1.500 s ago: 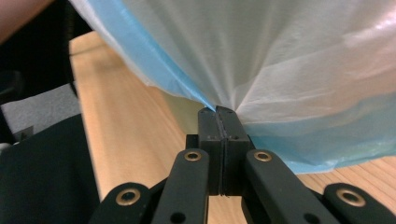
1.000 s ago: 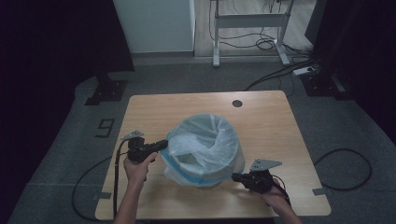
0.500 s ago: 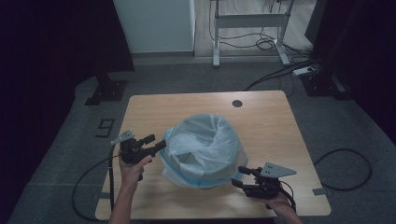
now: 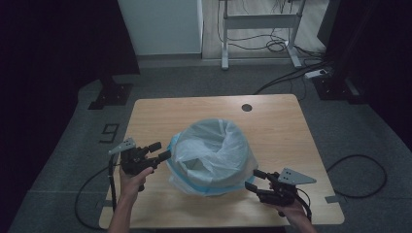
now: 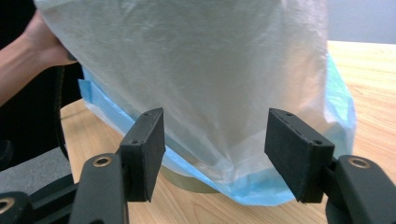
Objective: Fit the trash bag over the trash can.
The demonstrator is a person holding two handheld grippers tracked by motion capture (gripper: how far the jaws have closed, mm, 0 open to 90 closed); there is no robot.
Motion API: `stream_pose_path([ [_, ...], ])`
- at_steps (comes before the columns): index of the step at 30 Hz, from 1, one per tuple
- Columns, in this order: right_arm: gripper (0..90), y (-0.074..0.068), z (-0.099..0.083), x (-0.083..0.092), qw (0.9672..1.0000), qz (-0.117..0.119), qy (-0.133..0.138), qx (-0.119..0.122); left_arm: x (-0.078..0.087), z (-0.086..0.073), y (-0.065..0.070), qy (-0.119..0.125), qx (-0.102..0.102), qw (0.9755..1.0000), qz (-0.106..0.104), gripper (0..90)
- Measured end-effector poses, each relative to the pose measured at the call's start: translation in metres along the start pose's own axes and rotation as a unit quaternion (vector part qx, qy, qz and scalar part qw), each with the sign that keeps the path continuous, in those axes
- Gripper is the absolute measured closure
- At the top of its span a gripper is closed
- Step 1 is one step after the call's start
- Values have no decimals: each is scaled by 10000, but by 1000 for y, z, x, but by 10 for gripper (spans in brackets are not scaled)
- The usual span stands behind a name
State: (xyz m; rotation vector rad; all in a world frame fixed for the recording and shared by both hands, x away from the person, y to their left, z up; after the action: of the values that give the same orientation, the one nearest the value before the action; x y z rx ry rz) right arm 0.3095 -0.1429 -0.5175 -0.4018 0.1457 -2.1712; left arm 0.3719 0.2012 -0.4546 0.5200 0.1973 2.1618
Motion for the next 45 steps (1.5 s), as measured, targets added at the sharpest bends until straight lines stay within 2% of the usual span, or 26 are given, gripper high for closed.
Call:
stream_pose_path([
  [2, 373, 2, -1, 0, 10000, -28, 10, -51, 1, 1, 2, -32, -59, 10000, -32, 307],
  [4, 373, 8, -1, 0, 9998, -113, 35, -131, 2, 4, 9, -120, -285, 9994, -170, 315],
  [6, 373, 12, -2, 1, 9997, -180, 41, -152, 2, 7, 12, -110, -380, 9989, -248, 317],
  [8, 373, 16, 0, 5, 9994, -247, 76, -208, 0, 10, 14, -81, -363, 9988, -307, 320],
  [11, 373, 22, 1, 10, 9989, -337, 150, -289, -2, 14, 17, -185, -515, 9981, -298, 325],
  [14, 373, 28, -1, 14, 9985, -430, 140, -309, -3, 17, 25, -178, -525, 9975, -434, 350],
  [17, 376, 33, 0, 17, 9979, -488, 179, -397, -5, 19, 32, -328, -720, 9958, -458, 369],
  [22, 380, 36, -2, 18, 9975, -544, 125, -423, -11, 27, 41, -401, -865, 9938, -568, 412],
  [23, 383, 37, -3, 18, 9973, -550, 131, -478, -15, 32, 46, -463, -929, 9926, -628, 430],
  [29, 395, 39, -5, 21, 9967, -600, 118, -543, -29, 43, 60, -648, -1165, 9884, -722, 422],
  [30, 396, 40, -5, 22, 9964, -630, 128, -561, -29, 43, 60, -648, -1165, 9884, -722, 428],
  [35, 399, 42, -8, 24, 9955, -669, 128, -665, -43, 49, 69, -1094, -1434, 9821, -536, 464],
  [38, 400, 42, -8, 23, 9957, -669, 104, -635, -55, 52, 74, -1408, -1530, 9767, -525, 505],
  [39, 400, 42, -8, 23, 9957, -658, 101, -637, -58, 52, 74, -1524, -1574, 9745, -492, 533],
  [41, 401, 40, -8, 23, 9959, -641, 82, -629, -64, 49, 76, -1784, -1693, 9680, -494, 594],
  [42, 401, 40, -8, 23, 9960, -636, 79, -616, -68, 45, 77, -1999, -1756, 9627, -491, 617],
  [43, 401, 40, -8, 24, 9961, -636, 87, -598, -71, 41, 77, -2141, -1784, 9591, -494, 646],
  [44, 401, 40, -8, 24, 9961, -636, 87, -598, -71, 41, 77, -2141, -1784, 9591, -494, 681],
  [45, 401, 40, -9, 24, 9963, -620, 74, -598, -74, 36, 76, -2292, -1741, 9560, -565, 702],
])
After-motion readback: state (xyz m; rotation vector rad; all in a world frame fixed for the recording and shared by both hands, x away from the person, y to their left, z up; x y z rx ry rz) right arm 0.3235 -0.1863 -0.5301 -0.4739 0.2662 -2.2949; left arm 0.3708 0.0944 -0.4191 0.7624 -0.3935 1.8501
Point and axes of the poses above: each handheld gripper's, and its own axes: x roughly backward along the jaws, z roughly out of its top, y roughly to its right, the point moved 8 cm from there along -x, roughly forward along the jaws, and after that the axes turned 2 degrees about -x, right-handed, at the moved point
